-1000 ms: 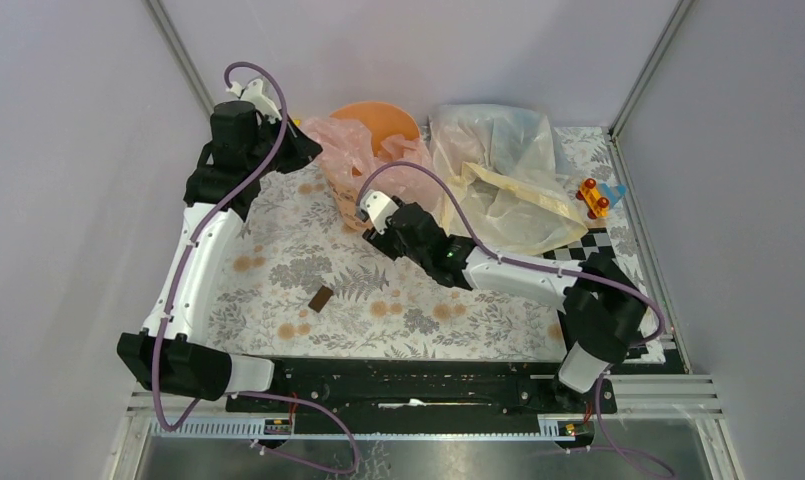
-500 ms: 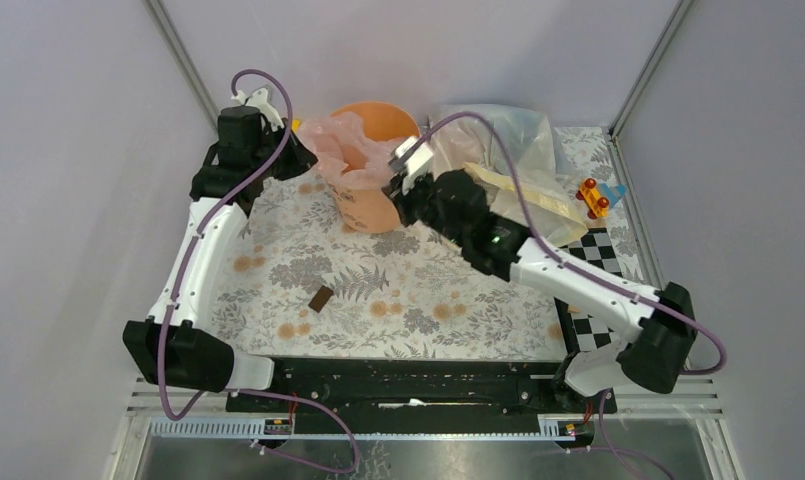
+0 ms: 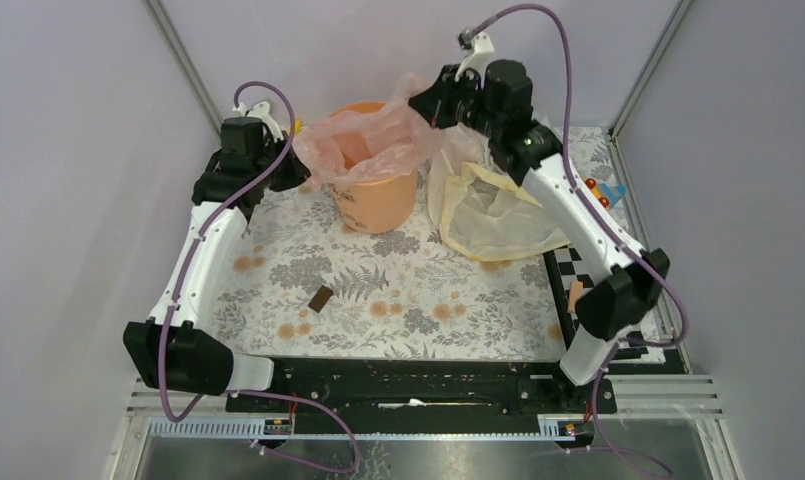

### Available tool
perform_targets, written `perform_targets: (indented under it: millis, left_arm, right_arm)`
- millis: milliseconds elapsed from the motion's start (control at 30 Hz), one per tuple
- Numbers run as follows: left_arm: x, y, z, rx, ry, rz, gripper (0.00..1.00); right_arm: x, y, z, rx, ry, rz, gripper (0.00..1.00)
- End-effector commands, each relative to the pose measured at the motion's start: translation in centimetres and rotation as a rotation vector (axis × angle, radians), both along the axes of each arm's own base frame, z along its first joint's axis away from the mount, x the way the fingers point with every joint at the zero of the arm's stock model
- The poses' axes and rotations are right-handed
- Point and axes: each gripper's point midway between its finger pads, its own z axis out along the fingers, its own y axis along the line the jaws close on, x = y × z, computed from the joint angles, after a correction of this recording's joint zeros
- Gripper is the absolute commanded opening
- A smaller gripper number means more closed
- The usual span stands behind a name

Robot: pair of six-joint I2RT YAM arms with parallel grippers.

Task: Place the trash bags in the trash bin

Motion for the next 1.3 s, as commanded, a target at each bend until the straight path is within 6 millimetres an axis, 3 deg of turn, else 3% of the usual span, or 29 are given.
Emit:
perform_targets:
  millis: [0, 200, 333, 467, 600, 900, 1000, 1167, 1267]
  left_arm:
    - [-1.2, 1.0, 2.4, 0.025, -0.070, 0.005, 0.00]
    - [-3.1, -0.1, 2.9, -0.032, -0.073, -0.053, 0.00]
    - [-3.3, 1.5, 1.4, 0.008, -0.041, 0.004, 0.00]
    - [-3.4, 2.3, -1.0, 0.023, 0.026, 0.015, 0.00]
    - [-3.7, 1.6, -4.1, -0.004, 0.086, -0.015, 0.00]
    - [-3.0, 0.0, -9.3, -0.067, 0.196, -0.073, 0.00]
    - [-2.7, 0.4, -10.3, -0.050, 0.213, -0.061, 0.00]
    - [-1.9, 2.3, -9.4, 0.019, 0.158, 0.027, 0.00]
    - [-1.6, 3.2, -7.2, 0.032, 0.070, 0.075, 0.00]
  right_arm:
    - [4.9, -2.2, -1.2, 0.074, 0.218, -0.069, 0.00]
    - [9.9, -3.6, -4.2, 0.092, 0.316, -0.127, 0.00]
    - [11.8, -3.9, -7.0, 0.051, 0.367, -0.162, 0.00]
    - [11.6, -4.3, -10.5, 0.003, 0.434, -0.187, 0.00]
    - [10.6, -5.1, -14.0, -0.053, 0.484, -0.207, 0.00]
    - [10.0, -6.3, -17.0, -0.114, 0.471, -0.236, 0.09]
    - [10.2, -7.0, -16.4, -0.129, 0.445, -0.257, 0.20]
    - [9.0, -6.9, -12.3, -0.102, 0.351, -0.204, 0.29]
    - [7.2, -6.3, -10.8, -0.089, 0.334, -0.132, 0.53]
